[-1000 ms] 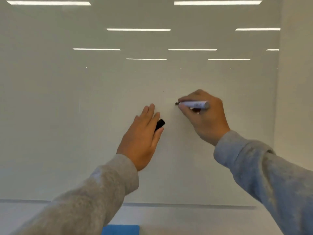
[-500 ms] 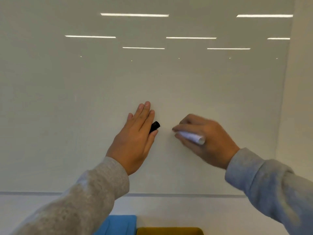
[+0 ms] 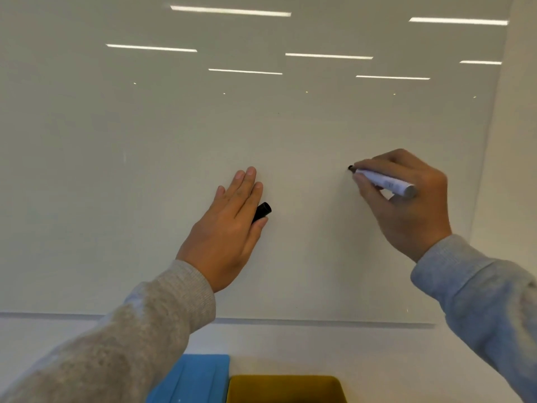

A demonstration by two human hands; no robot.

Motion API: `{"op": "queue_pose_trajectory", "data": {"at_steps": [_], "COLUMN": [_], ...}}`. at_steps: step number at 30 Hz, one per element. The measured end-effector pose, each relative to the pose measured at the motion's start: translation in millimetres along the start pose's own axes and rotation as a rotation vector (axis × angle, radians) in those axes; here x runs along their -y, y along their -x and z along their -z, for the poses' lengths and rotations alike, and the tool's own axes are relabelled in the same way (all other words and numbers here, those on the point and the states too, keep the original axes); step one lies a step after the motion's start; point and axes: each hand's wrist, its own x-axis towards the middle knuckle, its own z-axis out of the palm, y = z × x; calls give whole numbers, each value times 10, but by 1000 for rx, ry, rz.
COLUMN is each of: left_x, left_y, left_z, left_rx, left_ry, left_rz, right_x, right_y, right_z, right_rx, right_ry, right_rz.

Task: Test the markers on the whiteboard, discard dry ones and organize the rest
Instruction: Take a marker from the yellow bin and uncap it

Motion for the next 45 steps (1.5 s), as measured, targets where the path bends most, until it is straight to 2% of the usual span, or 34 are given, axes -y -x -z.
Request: {"op": "queue_pose_trajectory", "data": {"at_steps": [1,4,5,6,9,11,12,16,17,20,22,27,32,35,38,41,45], "left_x": [4,12,3,0,-19,-23,-19,-14,-18,-26,-21,-34,-63,-97,-177,-293,-480], "left_y": [8,5,3,5,8,21,23,34,37,42,56,55,59,55,82,265,754], "left_z": [-6,-17,-26,-24,-17,-20,-20,-21,-22,-26,-32,-31,29,117,252,347,376], "left_rx": [3,-1,-5,-7,-3,0,0,1,2,11,18,23,51,89,149,181,218], "left_ry": [-1,-8,-6,-5,-9,-16,-17,-24,-30,-38,-43,-62,-39,-16,67,154,300], "left_rz": [0,-6,-6,-3,4,-1,-1,-7,-8,-1,3,-6,21,18,102,182,267], "right_x": [18,131,125,109,-3,-43,-31,58,22,-127,-170,-36,16,73,274,538,933], "right_y": [49,260,272,240,73,78,134,412,376,199,184,468,512,477,481,612,896], "right_z": [-9,-82,-77,-69,-8,14,4,-40,-19,96,144,107,116,156,240,283,284], "right_rx": [39,340,382,364,103,2,24,371,365,172,111,286,338,344,262,202,203], "right_ry": [-8,2,-4,-22,-2,5,1,57,60,101,140,150,154,50,-198,-445,-664], "right_rz": [22,147,146,123,26,-35,-23,155,168,90,47,122,54,-94,-477,-761,-968]}}
